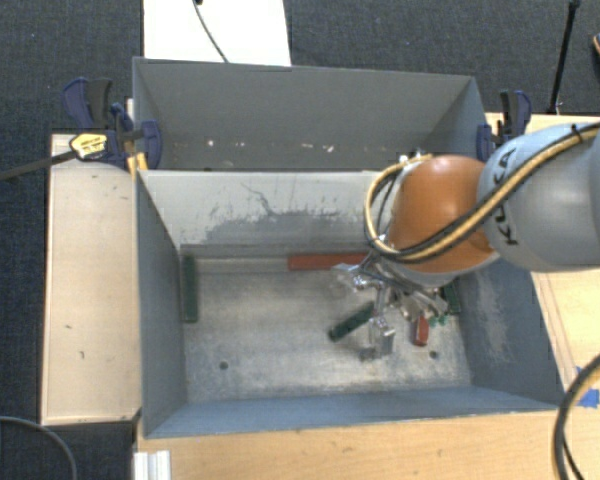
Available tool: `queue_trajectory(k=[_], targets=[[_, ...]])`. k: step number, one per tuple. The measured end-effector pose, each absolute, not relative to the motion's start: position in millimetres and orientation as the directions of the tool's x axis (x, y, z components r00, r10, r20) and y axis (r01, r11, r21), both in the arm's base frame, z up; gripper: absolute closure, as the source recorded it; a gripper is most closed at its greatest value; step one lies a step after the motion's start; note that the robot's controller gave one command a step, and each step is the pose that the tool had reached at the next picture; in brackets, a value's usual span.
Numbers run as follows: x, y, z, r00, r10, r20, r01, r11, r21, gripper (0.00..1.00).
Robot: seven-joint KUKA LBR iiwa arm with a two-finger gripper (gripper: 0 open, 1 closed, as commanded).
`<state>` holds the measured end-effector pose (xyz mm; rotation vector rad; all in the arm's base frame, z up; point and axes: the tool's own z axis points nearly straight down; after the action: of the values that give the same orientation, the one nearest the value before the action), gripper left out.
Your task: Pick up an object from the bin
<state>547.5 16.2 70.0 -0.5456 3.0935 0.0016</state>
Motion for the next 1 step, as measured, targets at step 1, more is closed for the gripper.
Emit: queue_trajectory(k=[1], targets=[[547.5,16.0,70.2,-0.941,-0.340,0.000,-0.340,0.941,0.001,1.00]])
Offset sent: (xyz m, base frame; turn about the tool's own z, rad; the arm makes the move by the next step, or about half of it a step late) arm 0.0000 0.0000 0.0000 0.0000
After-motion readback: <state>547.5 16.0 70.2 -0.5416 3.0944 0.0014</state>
